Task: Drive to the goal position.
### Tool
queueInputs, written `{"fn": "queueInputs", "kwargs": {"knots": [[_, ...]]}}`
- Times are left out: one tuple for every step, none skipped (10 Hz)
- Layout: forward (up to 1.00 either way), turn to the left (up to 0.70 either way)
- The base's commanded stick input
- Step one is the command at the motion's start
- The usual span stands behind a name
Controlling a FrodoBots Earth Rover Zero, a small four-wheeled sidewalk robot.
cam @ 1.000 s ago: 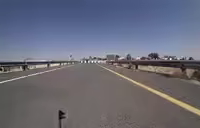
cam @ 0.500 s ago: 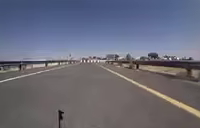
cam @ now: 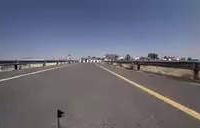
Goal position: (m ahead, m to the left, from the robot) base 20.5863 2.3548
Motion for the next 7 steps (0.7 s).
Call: {"fn": "queueInputs", "kwargs": {"knots": [[0.7, 0.0], [0.7, 0.0], [0.7, 0.0], [0.7, 0.0], [0.7, 0.0], [0.7, 0.0], [0.7, 0.0]]}}
